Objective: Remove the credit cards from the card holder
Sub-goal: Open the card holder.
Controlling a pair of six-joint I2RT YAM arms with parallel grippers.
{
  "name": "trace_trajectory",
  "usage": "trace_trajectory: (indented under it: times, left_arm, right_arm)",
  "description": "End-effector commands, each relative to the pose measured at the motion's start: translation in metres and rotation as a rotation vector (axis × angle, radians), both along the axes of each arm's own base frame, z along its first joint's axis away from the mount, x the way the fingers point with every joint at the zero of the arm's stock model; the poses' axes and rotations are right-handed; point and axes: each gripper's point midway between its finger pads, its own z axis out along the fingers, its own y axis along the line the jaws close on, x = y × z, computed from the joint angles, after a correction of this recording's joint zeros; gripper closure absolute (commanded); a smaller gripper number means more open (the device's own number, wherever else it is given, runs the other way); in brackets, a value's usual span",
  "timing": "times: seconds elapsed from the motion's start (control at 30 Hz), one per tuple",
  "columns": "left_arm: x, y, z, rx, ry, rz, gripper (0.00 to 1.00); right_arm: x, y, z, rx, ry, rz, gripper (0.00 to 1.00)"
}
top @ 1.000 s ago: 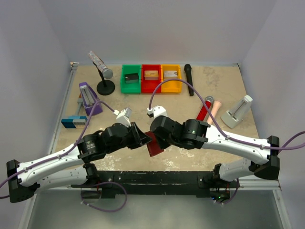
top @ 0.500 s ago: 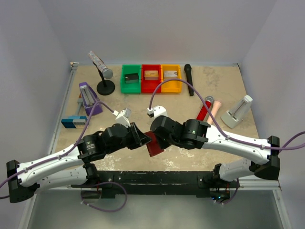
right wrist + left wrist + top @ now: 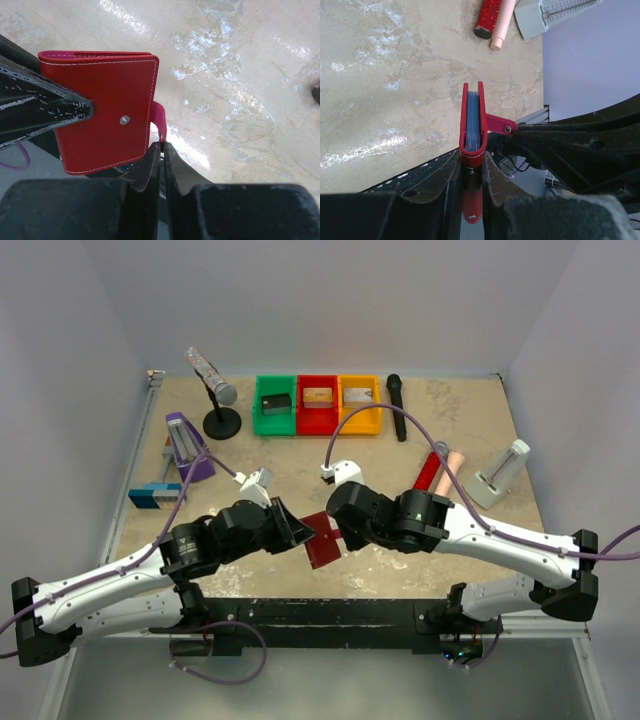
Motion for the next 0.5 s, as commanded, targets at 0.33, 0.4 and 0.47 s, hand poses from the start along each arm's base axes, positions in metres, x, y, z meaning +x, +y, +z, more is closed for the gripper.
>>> trace_trajectory:
  times: [0.33,0.4,0.47]
  left_arm:
    - [0.008,0.015,0.004,0.079,-0.15,-0.029,1.0]
    - [0.005,0.006,0.01,0.067,-0.231,-0.116,1.0]
    - [-0.002,-0.005,0.02,0.013,-0.333,-0.212,1.0]
  right_arm:
    - [-0.013,0.0,0.049,0.218,-0.072,0.132,0.54]
    - [-0.029,0.015,0.055,0.299,-0.052,0.255,0.52]
    - [-0.039,0.028,0.061,0.393,-0.054,0.335,0.54]
